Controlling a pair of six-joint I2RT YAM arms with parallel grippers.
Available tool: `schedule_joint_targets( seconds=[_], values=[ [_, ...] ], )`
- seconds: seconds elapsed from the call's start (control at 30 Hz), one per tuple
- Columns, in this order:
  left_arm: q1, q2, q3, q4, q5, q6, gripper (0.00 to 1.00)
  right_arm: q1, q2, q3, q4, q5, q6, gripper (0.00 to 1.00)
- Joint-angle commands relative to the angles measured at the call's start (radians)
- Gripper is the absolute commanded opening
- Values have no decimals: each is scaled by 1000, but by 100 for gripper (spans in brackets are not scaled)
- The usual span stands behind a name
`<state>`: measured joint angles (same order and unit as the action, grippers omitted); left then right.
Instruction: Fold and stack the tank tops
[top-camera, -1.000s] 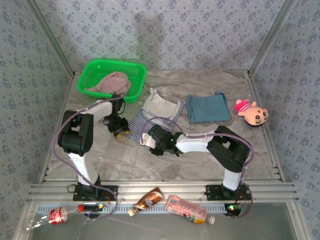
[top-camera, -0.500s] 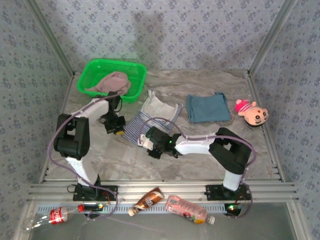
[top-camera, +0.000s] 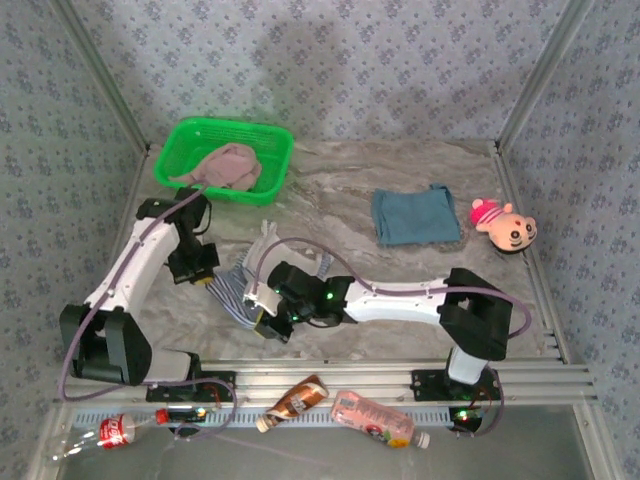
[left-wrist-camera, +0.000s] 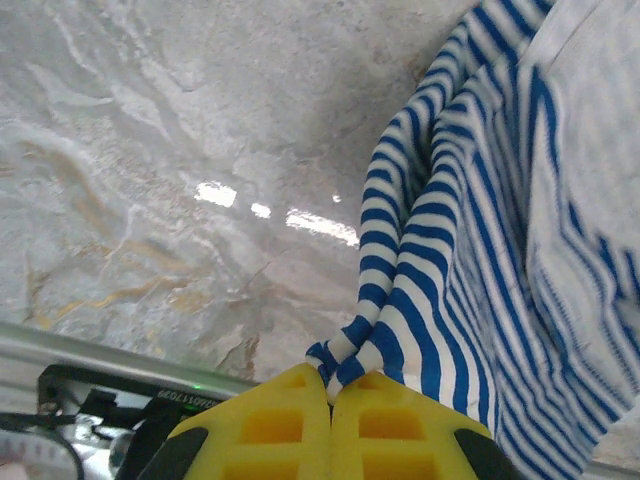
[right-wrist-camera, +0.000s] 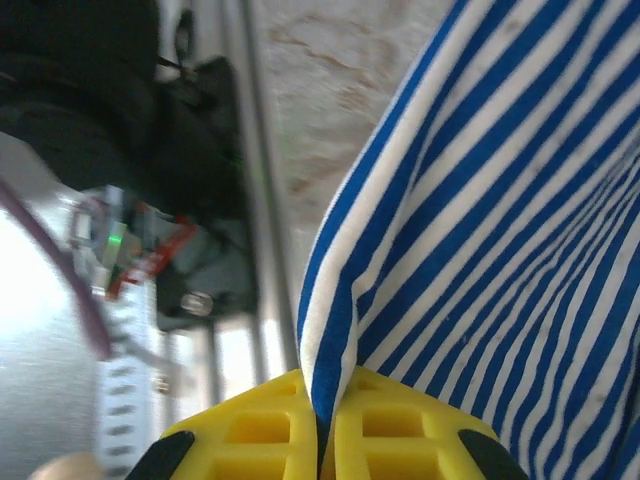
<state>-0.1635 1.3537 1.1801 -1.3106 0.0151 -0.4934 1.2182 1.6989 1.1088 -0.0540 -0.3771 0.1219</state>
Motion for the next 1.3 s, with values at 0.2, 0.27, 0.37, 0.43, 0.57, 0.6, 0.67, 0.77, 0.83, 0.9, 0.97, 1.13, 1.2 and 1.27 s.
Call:
schedule_joint_targets(
  seconds=[0.2,0.27,0.37,0.43,0.57,0.6,0.67,0.77,0.83,0.9,0.97,1.13,1.2,1.27],
  values=[
    [22,91,130,22,-34,36,0,-122,7,47,-4,-217,110,7],
    [20,142,156,46,-4,36,0,-164,10,38,-17,-243,109,7],
    [10,224,187,89,41,41,1,-223,6,-1,-24,-270,109,7],
    [0,289,227,110,63,47,1,-272,4,-39,-13,-286,118,7],
    [-25,426,340,124,78,69,3,-361,22,-65,3,-322,109,7],
    [-29,459,371,129,77,70,3,-384,30,-63,2,-332,104,7],
    [-41,516,434,128,89,66,3,-418,36,-59,-22,-334,76,8],
    [-73,597,526,124,95,64,4,-471,43,-66,-42,-343,49,8],
    [-91,651,578,116,98,63,5,-500,48,-73,-64,-339,25,8],
    [-100,684,611,123,109,53,5,-526,48,-86,-71,-332,10,7],
    [-109,710,656,132,111,43,5,-557,50,-102,-63,-320,7,8],
    [-130,770,792,139,120,25,7,-604,60,-128,-74,-269,-30,8],
    [-141,789,830,138,141,17,7,-619,54,-132,-80,-264,-41,8],
    [-153,815,870,130,147,12,6,-626,37,-130,-99,-245,-55,8]
  ],
)
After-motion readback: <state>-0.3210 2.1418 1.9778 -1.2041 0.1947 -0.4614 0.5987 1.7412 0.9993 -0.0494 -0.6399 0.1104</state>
